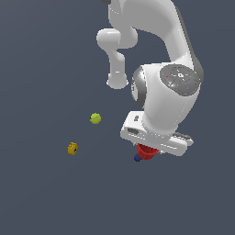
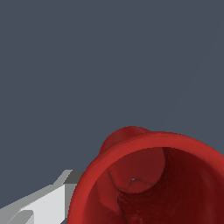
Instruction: Pick up a designated object from a clutter of objects.
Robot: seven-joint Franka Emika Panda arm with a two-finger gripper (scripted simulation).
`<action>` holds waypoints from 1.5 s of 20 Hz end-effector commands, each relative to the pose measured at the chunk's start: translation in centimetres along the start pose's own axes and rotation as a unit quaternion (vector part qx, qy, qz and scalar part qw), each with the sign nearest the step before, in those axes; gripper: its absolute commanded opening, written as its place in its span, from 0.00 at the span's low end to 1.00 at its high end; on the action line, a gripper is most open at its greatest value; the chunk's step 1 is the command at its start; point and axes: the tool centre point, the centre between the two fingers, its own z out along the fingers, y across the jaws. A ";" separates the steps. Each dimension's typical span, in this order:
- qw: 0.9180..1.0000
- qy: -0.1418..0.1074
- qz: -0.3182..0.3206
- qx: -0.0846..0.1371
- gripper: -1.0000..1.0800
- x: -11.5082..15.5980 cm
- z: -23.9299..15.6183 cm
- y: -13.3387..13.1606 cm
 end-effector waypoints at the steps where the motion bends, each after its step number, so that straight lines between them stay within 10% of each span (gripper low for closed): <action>1: 1.000 0.001 0.000 0.001 0.00 0.2 -3.0 1.1; 16: 1.000 0.001 0.000 0.001 0.00 1.8 -17.5 6.4; 30: 1.000 0.001 0.000 0.000 0.00 2.4 -20.5 7.4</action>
